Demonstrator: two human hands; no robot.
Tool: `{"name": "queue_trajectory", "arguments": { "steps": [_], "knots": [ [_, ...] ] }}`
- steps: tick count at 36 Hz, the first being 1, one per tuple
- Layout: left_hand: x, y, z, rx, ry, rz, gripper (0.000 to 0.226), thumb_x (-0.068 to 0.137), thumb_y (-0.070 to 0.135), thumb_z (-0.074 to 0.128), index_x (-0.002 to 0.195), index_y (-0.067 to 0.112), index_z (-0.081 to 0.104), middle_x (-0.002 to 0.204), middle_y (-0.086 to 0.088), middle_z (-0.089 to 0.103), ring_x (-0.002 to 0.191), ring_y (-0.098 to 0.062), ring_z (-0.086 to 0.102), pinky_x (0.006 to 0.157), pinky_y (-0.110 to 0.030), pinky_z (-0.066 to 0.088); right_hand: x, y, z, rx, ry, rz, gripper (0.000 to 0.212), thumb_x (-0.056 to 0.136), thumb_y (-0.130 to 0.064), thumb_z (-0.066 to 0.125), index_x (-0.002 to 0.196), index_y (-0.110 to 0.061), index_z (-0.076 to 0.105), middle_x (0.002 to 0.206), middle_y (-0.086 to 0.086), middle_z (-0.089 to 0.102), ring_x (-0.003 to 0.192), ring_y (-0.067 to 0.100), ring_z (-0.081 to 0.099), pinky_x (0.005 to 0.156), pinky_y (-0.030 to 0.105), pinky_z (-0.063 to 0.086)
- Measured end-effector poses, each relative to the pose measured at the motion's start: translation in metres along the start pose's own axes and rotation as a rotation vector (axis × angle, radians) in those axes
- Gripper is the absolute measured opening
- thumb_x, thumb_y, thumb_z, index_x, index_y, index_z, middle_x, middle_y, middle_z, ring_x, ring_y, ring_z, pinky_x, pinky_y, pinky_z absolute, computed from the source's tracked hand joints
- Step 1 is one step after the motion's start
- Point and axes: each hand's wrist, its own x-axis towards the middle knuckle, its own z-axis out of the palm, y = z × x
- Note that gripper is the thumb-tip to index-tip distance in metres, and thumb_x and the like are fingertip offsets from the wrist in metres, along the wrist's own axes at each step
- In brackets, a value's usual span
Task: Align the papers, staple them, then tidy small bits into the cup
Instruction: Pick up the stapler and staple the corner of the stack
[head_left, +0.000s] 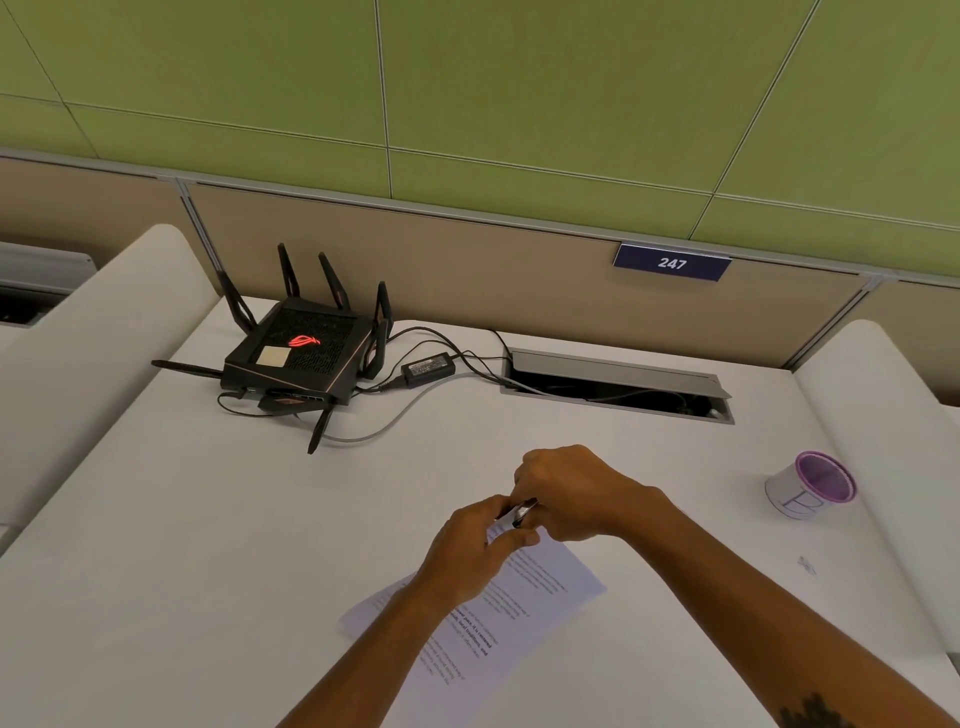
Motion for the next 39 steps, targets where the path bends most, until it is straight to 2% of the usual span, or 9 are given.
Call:
{"name": "queue_trajectory", "arguments": {
  "steps": [4, 8, 13, 16, 18, 22, 26, 33, 39],
  "knots": [
    [-0.002, 0.002, -0.003, -0.023, -0.025, -0.013, 0.024, 0.095, 0.051, 0.071, 0.115, 0.047, 0.059, 0.118, 0.018, 0.074, 0.106, -0.013, 0.075, 0.090, -0.025, 0.057, -0.002, -0.001, -0.001, 0.015, -0.002, 0.000, 0.020, 0.092, -0.027, 0.072, 0.111, -0.029, 0.078, 0.094, -0.007, 0.074, 0.084, 0.015, 0.066, 0.071, 0.030, 0.059],
    [-0.003, -0.001, -0.006, -0.037, -0.014, -0.022, 0.035, 0.098, 0.040, 0.071, 0.132, 0.041, 0.059, 0.130, 0.014, 0.072, 0.114, -0.015, 0.072, 0.098, -0.027, 0.058, -0.004, 0.000, -0.003, 0.051, -0.010, 0.015, 0.018, 0.095, -0.032, 0.071, 0.111, -0.026, 0.076, 0.095, -0.007, 0.074, 0.085, 0.015, 0.066, 0.074, 0.034, 0.060],
    [-0.006, -0.002, -0.009, -0.052, 0.072, -0.030, 0.040, 0.100, 0.036, 0.068, 0.139, 0.034, 0.058, 0.134, 0.006, 0.070, 0.119, -0.020, 0.071, 0.093, -0.018, 0.056, -0.008, 0.004, -0.003, 0.131, -0.021, 0.055, 0.030, 0.092, -0.039, 0.073, 0.120, -0.028, 0.070, 0.110, -0.008, 0.072, 0.093, 0.013, 0.066, 0.078, 0.027, 0.055],
    [-0.007, -0.005, -0.013, -0.048, 0.078, -0.046, 0.048, 0.099, 0.035, 0.070, 0.145, 0.032, 0.056, 0.136, 0.004, 0.069, 0.118, -0.024, 0.072, 0.099, -0.036, 0.063, -0.011, 0.009, -0.003, 0.171, -0.008, 0.125, 0.033, 0.093, -0.037, 0.073, 0.124, -0.030, 0.064, 0.119, -0.009, 0.069, 0.098, 0.015, 0.065, 0.081, 0.027, 0.052],
    [-0.010, -0.004, -0.017, -0.069, 0.078, -0.063, 0.047, 0.100, 0.035, 0.070, 0.143, 0.036, 0.054, 0.134, 0.007, 0.068, 0.113, -0.024, 0.073, 0.092, -0.033, 0.066, -0.014, 0.013, -0.001, 0.254, 0.021, 0.222, 0.039, 0.093, -0.034, 0.074, 0.129, -0.031, 0.058, 0.126, -0.008, 0.067, 0.102, 0.016, 0.066, 0.089, 0.031, 0.056],
    [-0.014, 0.001, -0.025, -0.118, 0.126, -0.063, 0.029, 0.101, 0.032, 0.068, 0.126, 0.041, 0.057, 0.119, 0.012, 0.070, 0.099, -0.015, 0.075, 0.071, -0.018, 0.061, -0.025, 0.015, 0.008, 0.665, 0.200, 0.372, 0.045, 0.095, -0.022, 0.072, 0.134, -0.032, 0.052, 0.131, -0.011, 0.063, 0.114, 0.005, 0.065, 0.101, 0.034, 0.056],
    [-0.016, 0.007, -0.027, -0.149, 0.186, -0.090, 0.023, 0.102, 0.034, 0.066, 0.125, 0.034, 0.061, 0.114, 0.010, 0.073, 0.093, -0.016, 0.076, 0.066, -0.017, 0.060, -0.035, -0.007, 0.014, 0.839, 0.462, 0.424, 0.040, 0.098, -0.011, 0.067, 0.132, -0.027, 0.054, 0.122, -0.010, 0.061, 0.110, -0.006, 0.062, 0.091, 0.008, 0.050],
    [-0.022, 0.029, -0.028, -0.345, 0.328, -0.096, 0.012, 0.104, 0.029, 0.065, 0.114, 0.029, 0.071, 0.102, 0.004, 0.079, 0.086, -0.014, 0.078, 0.064, -0.019, 0.059, -0.044, -0.065, 0.045, 0.884, 0.735, 0.539, 0.017, 0.091, -0.011, 0.075, 0.104, -0.020, 0.068, 0.094, -0.012, 0.068, 0.091, -0.001, 0.065, 0.073, 0.009, 0.049],
    [-0.029, 0.046, -0.023, -0.470, 0.429, -0.087, 0.014, 0.102, 0.029, 0.068, 0.112, 0.035, 0.076, 0.105, 0.011, 0.082, 0.094, -0.014, 0.080, 0.078, -0.032, 0.068, -0.043, -0.095, 0.046, 0.998, 0.792, 0.607, 0.032, 0.095, -0.026, 0.073, 0.126, -0.028, 0.068, 0.113, -0.016, 0.073, 0.102, 0.002, 0.070, 0.086, 0.008, 0.053]
  ]
}}
